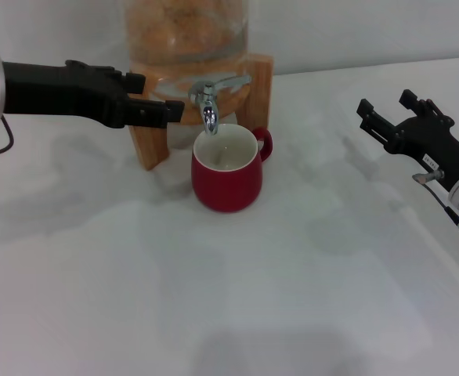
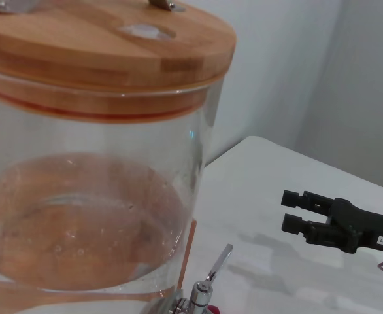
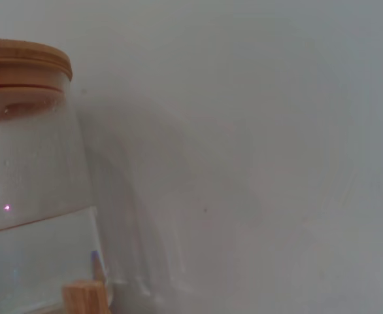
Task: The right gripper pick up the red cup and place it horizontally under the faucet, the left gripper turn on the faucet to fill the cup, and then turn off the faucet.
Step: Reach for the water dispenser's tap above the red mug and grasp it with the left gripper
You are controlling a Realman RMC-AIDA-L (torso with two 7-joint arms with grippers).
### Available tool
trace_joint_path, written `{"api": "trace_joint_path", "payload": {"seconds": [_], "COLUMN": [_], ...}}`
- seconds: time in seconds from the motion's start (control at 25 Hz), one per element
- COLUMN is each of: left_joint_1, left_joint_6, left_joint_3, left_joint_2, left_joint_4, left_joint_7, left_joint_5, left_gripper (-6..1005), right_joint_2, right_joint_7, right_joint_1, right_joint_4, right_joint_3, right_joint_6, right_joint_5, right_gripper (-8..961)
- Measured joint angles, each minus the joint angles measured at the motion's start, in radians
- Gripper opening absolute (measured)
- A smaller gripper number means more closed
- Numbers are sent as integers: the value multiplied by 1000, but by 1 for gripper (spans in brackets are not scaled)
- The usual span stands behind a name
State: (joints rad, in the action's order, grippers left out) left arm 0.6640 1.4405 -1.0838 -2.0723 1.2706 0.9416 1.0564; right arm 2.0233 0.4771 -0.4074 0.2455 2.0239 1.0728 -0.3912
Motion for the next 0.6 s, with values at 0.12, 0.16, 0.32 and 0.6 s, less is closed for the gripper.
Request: {"api": "trace_joint_path", "payload": {"seconds": [0.12,0.16,0.32,0.6], "left_joint_1": [-4,-4,0,-6], "left_joint_6": [4,11,35,65], "left_joint_3": [0,0,0,0], "left_joint_2": [1,3,8,6], "left_joint_4": [9,12,27,87], "left_joint_7": [-2,-3,-19,-37], "left_joint_5": [-2,-7,-47,-102], "left_gripper": [862,862,862,862], "right_joint_2": [0,0,0,0], "right_joint_7": [0,0,0,0], "right_joint_1": [0,0,-1,-1], "right_joint_4": [0,0,0,0], "right_joint_3": [5,7,10,10], "right_joint_6": [0,0,0,-1], "right_joint_5": [0,0,0,0], "right_gripper": [844,844,844,843]}}
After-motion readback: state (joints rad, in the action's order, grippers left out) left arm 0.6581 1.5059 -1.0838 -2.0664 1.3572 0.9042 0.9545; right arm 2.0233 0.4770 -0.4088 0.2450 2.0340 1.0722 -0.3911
